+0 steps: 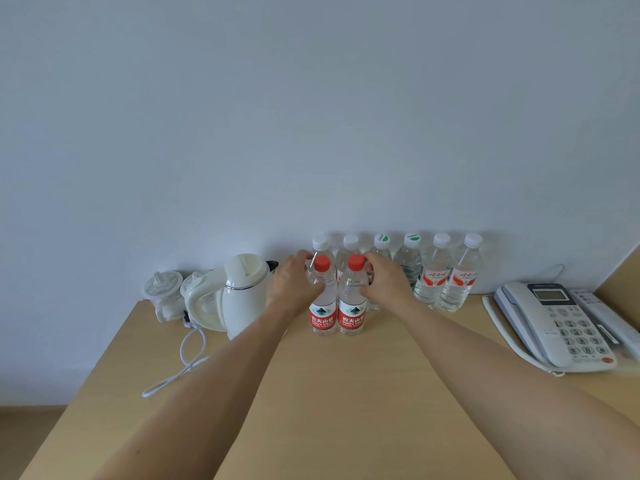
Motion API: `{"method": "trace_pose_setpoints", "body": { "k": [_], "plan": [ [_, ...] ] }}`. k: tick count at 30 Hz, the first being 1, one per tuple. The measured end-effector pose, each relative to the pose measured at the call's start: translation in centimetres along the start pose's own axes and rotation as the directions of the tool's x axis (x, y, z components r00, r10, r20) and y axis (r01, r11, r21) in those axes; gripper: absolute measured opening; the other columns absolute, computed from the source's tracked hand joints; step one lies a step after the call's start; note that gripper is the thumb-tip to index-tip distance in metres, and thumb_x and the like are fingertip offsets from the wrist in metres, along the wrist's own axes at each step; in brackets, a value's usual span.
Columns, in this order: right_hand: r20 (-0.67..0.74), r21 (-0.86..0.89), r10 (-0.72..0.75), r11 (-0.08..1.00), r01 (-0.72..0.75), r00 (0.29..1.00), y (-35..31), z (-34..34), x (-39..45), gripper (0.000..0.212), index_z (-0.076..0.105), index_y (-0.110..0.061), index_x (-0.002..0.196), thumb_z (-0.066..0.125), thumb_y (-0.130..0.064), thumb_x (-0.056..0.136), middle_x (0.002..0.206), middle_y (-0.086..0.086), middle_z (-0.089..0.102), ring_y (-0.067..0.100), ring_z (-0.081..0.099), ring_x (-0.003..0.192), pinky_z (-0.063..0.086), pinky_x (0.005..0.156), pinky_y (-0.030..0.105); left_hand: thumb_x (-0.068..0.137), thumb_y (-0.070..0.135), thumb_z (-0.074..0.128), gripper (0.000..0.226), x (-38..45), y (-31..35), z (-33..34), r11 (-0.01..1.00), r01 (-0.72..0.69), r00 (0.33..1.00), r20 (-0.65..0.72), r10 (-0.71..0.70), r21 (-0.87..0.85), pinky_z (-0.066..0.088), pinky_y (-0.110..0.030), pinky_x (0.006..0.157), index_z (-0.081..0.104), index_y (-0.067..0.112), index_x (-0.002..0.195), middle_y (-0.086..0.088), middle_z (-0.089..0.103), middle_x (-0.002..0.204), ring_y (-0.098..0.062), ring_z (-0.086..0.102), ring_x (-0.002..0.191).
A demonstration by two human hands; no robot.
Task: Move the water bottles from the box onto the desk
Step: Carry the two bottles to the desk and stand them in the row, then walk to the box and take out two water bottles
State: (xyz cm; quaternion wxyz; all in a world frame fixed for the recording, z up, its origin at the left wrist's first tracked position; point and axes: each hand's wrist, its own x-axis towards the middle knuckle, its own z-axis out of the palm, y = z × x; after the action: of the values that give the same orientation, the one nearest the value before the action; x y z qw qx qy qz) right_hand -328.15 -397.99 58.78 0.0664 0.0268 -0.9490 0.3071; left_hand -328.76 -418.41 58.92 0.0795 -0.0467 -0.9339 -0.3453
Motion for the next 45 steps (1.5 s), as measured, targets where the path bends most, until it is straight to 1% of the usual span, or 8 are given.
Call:
{"method": "trace_pose_setpoints", "body": {
  "k": [5, 8, 12, 17, 21, 25, 39, 45],
  "plan": [
    [-0.020, -0.015, 0.003, 1.000, -0.003, 1.000, -0.2, -0.6, 0.1, 0.054, 0.056, -0.018, 0.122, 0.077, -0.005, 0.074, 0.104, 0.001, 0.059, 0.022, 0.059, 0.098, 0.048, 0.076, 0.034, 0.086, 0.060, 0.064, 0.057, 1.0, 1.7, -1.7, 0.997, -0.039, 0.995, -0.093, 0.045, 0.073, 0.049, -0.036, 0.082, 0.056, 0.027, 0.132, 0.004, 0.063, 0.118, -0.018, 0.059, 0.111],
    [-0.030, -0.028, 0.010, 1.000, -0.011, 0.999, -0.5, -1.2, 0.2, 0.056, 0.055, -0.018, 0.128, 0.076, -0.009, 0.077, 0.115, 0.005, 0.061, 0.023, 0.059, 0.105, 0.053, 0.087, 0.040, 0.092, 0.057, 0.059, 0.052, 2.1, 2.6, -2.9, 0.988, -0.065, 0.992, -0.102, 0.079, 0.141, 0.048, -0.040, 0.085, 0.055, 0.027, 0.134, 0.002, 0.061, 0.127, -0.021, 0.057, 0.118],
    [-0.081, -0.047, 0.010, 0.999, -0.014, 0.997, -1.0, -2.6, 0.7, 0.045, 0.056, -0.016, 0.127, 0.071, -0.015, 0.085, 0.109, 0.005, 0.065, 0.023, 0.062, 0.101, 0.051, 0.084, 0.034, 0.098, 0.051, 0.052, 0.049, 3.4, 3.9, -4.1, 0.966, -0.095, 0.992, -0.057, 0.112, 0.242, 0.047, -0.042, 0.091, 0.054, 0.024, 0.139, -0.001, 0.058, 0.136, -0.023, 0.051, 0.127],
    [-0.142, -0.100, 0.050, 0.993, -0.065, 0.989, -1.4, -4.8, 1.2, 0.034, 0.061, -0.014, 0.124, 0.060, -0.030, 0.094, 0.120, 0.005, 0.064, 0.024, 0.060, 0.107, 0.049, 0.086, 0.035, 0.104, 0.046, 0.039, 0.048, 4.8, 5.6, -4.9, 0.942, -0.115, 0.993, 0.028, 0.112, 0.316, 0.043, -0.044, 0.099, 0.050, 0.021, 0.145, -0.005, 0.054, 0.142, -0.027, 0.046, 0.132],
    [-0.185, -0.124, 0.094, 0.985, -0.118, 0.978, -1.3, -6.4, 1.6, 0.038, 0.060, -0.013, 0.128, 0.052, -0.037, 0.099, 0.125, 0.007, 0.064, 0.026, 0.058, 0.113, 0.041, 0.081, 0.030, 0.106, 0.042, 0.033, 0.048, 5.7, 8.0, -5.0, 0.931, -0.182, 0.983, 0.094, 0.160, 0.317, 0.040, -0.043, 0.102, 0.049, 0.022, 0.146, -0.006, 0.053, 0.144, -0.028, 0.045, 0.133],
    [-0.205, -0.168, 0.151, 0.968, -0.187, 0.967, -1.2, -8.2, 1.4, 0.044, 0.053, -0.016, 0.137, 0.046, -0.041, 0.101, 0.130, 0.009, 0.061, 0.030, 0.054, 0.120, 0.044, 0.090, 0.035, 0.106, 0.040, 0.031, 0.048, 6.2, 10.9, -4.1, 0.891, -0.287, 0.956, 0.169, 0.241, 0.353, 0.038, -0.043, 0.104, 0.049, 0.020, 0.146, -0.007, 0.052, 0.145, -0.029, 0.045, 0.133],
    [-0.336, -0.209, 0.455, 0.818, -0.537, 0.825, 5.9, -16.4, -10.3, 0.050, 0.047, -0.015, 0.141, 0.045, -0.046, 0.101, 0.134, 0.013, 0.057, 0.033, 0.052, 0.124, 0.044, 0.096, 0.039, 0.106, 0.040, 0.032, 0.048, 1.2, 21.8, 6.4, 0.755, -0.618, 0.761, 0.407, 0.505, 0.219, 0.040, -0.043, 0.103, 0.052, 0.016, 0.141, -0.009, 0.055, 0.141, -0.031, 0.048, 0.130],
    [-0.404, -0.145, 0.580, 0.723, -0.676, 0.707, 9.8, -20.3, -17.4, 0.042, 0.052, -0.023, 0.134, 0.042, -0.047, 0.101, 0.126, 0.006, 0.062, 0.027, 0.060, 0.106, 0.047, 0.076, 0.034, 0.106, 0.038, 0.032, 0.046, -3.6, 27.7, 10.5, 0.655, -0.741, 0.636, 0.468, 0.614, 0.147, 0.040, -0.044, 0.103, 0.053, 0.014, 0.140, -0.011, 0.055, 0.141, -0.032, 0.049, 0.128]
  ]
}}
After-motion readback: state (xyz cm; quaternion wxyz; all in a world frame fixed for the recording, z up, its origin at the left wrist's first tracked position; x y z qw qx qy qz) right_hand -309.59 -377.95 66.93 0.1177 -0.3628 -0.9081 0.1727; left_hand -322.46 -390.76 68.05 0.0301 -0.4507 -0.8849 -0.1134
